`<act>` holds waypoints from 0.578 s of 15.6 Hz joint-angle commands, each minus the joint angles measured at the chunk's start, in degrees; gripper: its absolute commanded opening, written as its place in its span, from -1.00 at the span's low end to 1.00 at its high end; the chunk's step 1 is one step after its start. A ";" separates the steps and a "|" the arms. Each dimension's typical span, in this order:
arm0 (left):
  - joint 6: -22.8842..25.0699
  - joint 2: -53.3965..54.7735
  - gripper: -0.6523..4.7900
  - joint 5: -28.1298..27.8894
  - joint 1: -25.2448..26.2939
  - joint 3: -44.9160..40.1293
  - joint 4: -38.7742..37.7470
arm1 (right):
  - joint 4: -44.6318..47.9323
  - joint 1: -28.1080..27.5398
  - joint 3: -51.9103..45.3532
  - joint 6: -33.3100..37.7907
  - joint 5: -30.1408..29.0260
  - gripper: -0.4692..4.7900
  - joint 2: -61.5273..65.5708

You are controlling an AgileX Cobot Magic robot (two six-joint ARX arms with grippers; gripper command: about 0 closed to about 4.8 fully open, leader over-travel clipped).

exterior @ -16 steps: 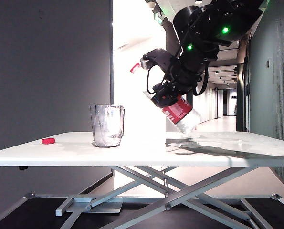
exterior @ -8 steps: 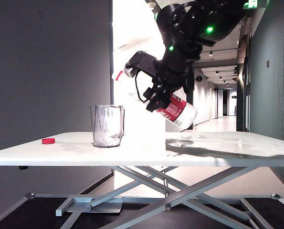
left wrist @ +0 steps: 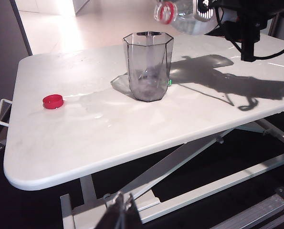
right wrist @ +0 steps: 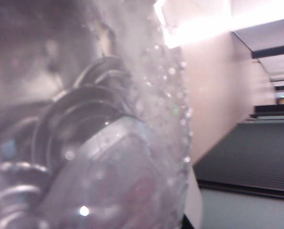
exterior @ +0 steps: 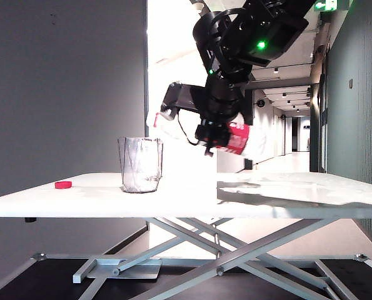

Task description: Pick up the mineral water bottle on the table and pour water into the mug until it's half full.

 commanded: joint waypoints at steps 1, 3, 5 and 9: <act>0.24 0.04 -0.78 0.00 -0.02 0.04 -0.11 | 3.19 0.04 0.68 -4.61 0.98 -0.05 -0.83; 0.24 0.04 -0.78 0.00 -0.02 0.04 -0.11 | 3.41 0.04 0.68 -7.45 2.23 -0.05 -0.83; 0.24 0.04 -0.78 0.00 -0.02 0.04 -0.11 | 3.89 0.02 0.70 -10.82 2.73 -0.05 -0.83; 0.24 0.04 -0.78 0.02 -0.02 0.04 -0.11 | 5.38 0.02 0.72 -16.79 2.93 -0.05 -0.83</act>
